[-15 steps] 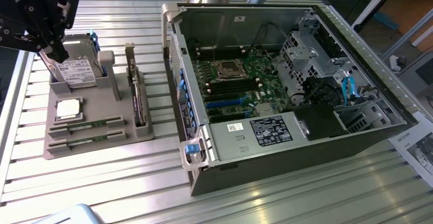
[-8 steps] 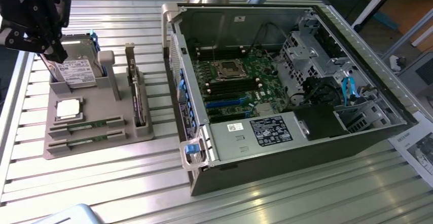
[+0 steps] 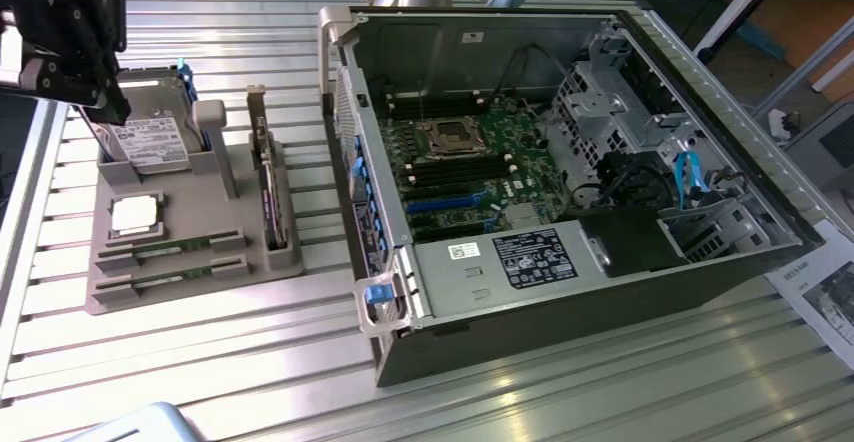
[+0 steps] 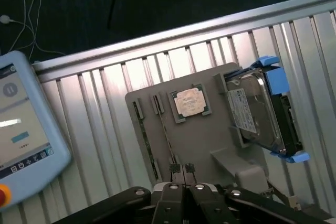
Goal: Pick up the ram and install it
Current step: 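Pick up the ram and move it above insertion slot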
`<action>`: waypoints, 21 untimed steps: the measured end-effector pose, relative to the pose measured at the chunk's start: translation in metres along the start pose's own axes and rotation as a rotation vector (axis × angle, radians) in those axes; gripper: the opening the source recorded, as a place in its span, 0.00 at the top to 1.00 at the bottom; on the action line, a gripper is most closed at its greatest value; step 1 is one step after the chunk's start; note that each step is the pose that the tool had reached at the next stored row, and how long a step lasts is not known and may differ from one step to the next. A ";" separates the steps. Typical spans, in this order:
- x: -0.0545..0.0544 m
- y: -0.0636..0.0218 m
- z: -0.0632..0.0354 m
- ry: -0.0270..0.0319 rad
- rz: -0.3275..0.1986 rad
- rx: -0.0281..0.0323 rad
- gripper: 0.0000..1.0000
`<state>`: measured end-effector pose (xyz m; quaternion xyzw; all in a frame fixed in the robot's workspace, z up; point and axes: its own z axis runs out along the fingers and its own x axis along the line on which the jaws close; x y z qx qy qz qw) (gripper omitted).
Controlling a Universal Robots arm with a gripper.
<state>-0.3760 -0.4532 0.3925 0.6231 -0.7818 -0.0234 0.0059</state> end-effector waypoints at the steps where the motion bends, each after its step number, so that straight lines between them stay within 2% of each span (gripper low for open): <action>1: 0.000 0.0000 0.0000 0.0010 -0.022 -0.0005 0.90; 6: 0.000 0.0000 0.0000 0.0054 -0.120 -0.0025 0.90; 11: 0.000 0.0000 0.0000 0.0058 -0.131 -0.0026 0.90; 16: 0.000 0.0000 0.0000 0.0079 -0.176 -0.0035 0.90; 21: 0.000 0.0000 0.0005 0.0080 -0.176 -0.0036 0.90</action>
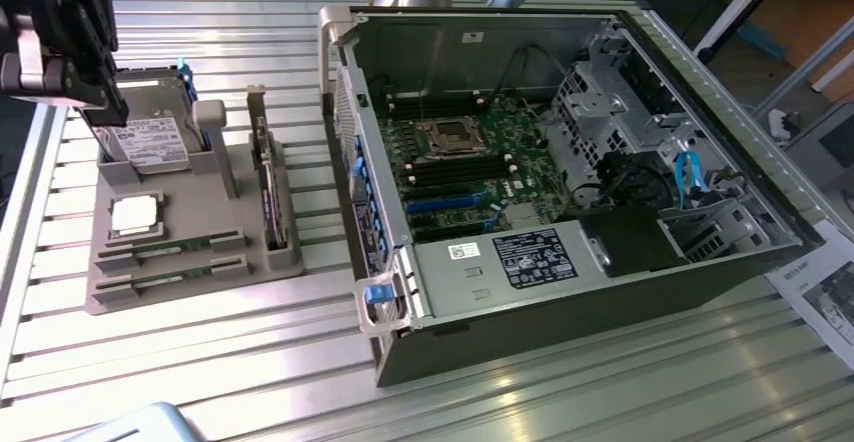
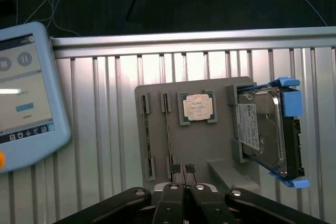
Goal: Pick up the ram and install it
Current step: 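Pick up the ram and move it above insertion slot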
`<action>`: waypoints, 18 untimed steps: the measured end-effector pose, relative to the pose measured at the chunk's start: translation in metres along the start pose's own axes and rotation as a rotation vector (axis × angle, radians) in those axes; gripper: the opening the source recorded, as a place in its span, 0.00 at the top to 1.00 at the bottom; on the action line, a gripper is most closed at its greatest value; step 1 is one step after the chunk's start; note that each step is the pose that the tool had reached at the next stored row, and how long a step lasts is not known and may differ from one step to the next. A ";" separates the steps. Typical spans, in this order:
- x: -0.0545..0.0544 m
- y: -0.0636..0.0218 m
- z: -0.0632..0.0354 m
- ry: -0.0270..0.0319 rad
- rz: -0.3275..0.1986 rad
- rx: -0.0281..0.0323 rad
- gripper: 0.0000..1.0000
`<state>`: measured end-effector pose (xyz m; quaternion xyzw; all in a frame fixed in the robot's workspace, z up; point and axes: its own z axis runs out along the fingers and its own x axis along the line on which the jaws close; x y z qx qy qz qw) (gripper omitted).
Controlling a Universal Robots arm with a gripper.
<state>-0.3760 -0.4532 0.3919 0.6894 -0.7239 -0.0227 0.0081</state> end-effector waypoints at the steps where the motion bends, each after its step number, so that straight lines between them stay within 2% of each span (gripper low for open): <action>1: 0.000 0.0000 0.0004 0.0000 0.000 0.0000 0.90; 18: 0.000 -0.0002 0.0038 -0.0001 0.000 0.0001 0.90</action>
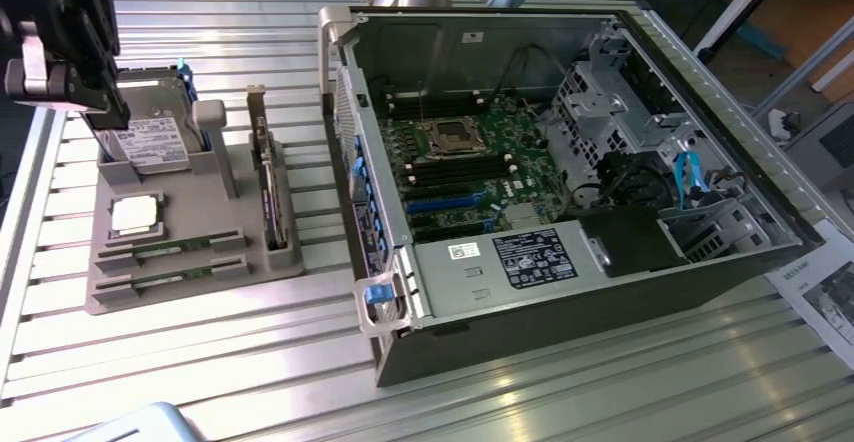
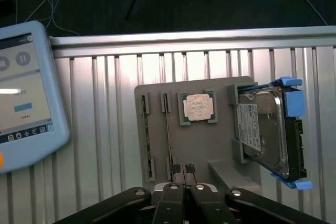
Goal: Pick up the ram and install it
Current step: 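Pick up the ram and move it above insertion slot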
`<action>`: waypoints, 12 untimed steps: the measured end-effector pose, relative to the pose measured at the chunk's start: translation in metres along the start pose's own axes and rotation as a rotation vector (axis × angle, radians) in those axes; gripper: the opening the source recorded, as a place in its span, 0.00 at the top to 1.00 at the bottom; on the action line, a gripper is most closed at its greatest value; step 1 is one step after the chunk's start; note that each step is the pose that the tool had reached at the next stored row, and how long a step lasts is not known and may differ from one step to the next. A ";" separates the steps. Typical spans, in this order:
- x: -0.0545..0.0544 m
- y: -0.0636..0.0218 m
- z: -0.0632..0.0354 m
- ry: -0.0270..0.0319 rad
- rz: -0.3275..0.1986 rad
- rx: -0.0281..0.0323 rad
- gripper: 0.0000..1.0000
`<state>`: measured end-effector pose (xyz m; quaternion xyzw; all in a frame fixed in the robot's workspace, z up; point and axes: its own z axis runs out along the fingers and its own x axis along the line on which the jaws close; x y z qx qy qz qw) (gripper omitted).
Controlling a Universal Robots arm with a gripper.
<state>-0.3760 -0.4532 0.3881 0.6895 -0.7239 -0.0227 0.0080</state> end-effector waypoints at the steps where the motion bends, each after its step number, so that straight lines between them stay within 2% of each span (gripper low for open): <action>1: 0.000 0.0000 0.0003 0.0001 0.000 -0.0001 0.90; 12: 0.000 -0.0002 0.0051 0.0001 0.000 -0.0001 0.90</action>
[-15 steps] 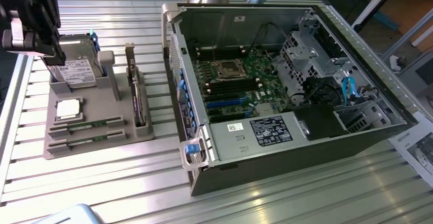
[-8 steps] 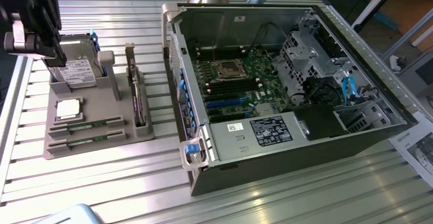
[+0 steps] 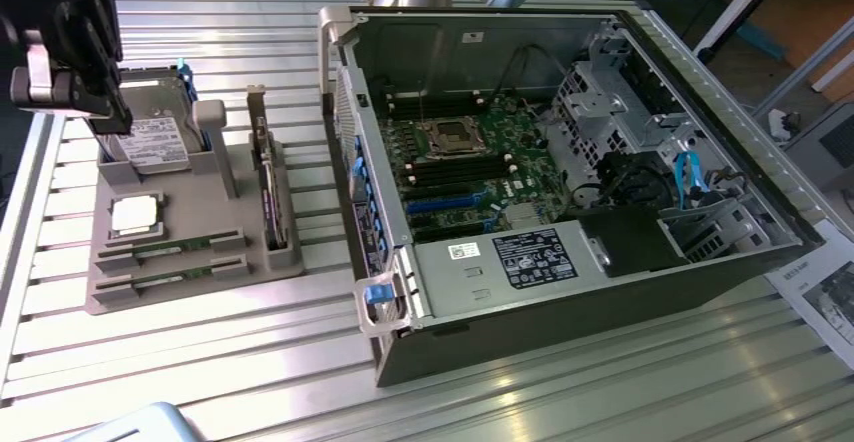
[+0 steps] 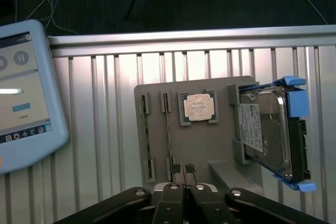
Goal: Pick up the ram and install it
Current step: 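Pick up the ram and move it above insertion slot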
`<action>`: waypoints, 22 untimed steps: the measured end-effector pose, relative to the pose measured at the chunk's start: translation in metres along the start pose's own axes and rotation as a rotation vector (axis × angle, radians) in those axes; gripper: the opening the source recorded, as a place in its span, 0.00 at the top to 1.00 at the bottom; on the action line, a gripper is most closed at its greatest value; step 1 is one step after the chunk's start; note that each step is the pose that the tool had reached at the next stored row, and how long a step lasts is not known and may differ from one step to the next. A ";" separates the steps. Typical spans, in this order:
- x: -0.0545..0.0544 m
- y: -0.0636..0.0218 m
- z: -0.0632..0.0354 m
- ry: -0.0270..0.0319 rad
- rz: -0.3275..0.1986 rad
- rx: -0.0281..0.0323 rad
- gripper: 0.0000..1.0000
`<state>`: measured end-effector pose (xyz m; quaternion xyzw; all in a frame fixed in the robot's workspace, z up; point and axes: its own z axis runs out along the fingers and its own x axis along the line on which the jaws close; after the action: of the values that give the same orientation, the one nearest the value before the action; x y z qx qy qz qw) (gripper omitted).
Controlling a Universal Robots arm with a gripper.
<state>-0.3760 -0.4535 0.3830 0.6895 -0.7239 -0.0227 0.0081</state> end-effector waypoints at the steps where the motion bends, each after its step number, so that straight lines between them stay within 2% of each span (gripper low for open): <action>1: 0.000 0.0000 0.0003 0.0000 0.000 0.0000 0.90; 22: 0.003 -0.0008 0.0147 0.0001 0.000 -0.0001 0.90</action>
<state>-0.3760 -0.4564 0.3682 0.6895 -0.7239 -0.0227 0.0081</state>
